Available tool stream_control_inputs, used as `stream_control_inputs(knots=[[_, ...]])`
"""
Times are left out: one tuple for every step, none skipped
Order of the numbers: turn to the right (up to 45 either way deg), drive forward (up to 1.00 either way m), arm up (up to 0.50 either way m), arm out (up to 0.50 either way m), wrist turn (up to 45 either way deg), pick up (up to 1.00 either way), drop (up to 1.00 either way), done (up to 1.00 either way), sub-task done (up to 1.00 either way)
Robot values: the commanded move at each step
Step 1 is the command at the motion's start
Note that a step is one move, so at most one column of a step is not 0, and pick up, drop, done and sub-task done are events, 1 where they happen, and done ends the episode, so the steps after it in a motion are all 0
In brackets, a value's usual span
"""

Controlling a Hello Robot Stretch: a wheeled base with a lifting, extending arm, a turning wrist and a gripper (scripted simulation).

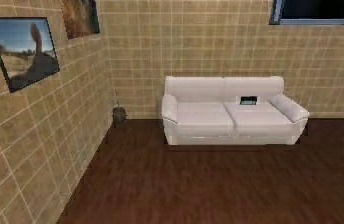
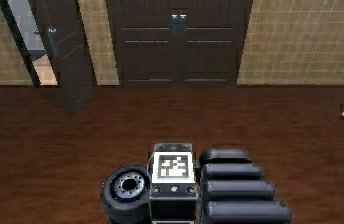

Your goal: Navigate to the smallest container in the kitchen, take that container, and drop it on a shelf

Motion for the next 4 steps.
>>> stream_control_inputs(knots=[[45.0,0.00,0.00,0.00,0.0,0.00,0.00,0.00,0.00],[42.0,0.00,0.00,0.00,0.0,0.00,0.00,0.00,0.00],[-45.0,0.00,0.00,0.00,0.0,0.00,0.00,0.00,0.00],[-45.0,0.00,0.00,0.00,0.0,0.00,0.00,0.00,0.00]])
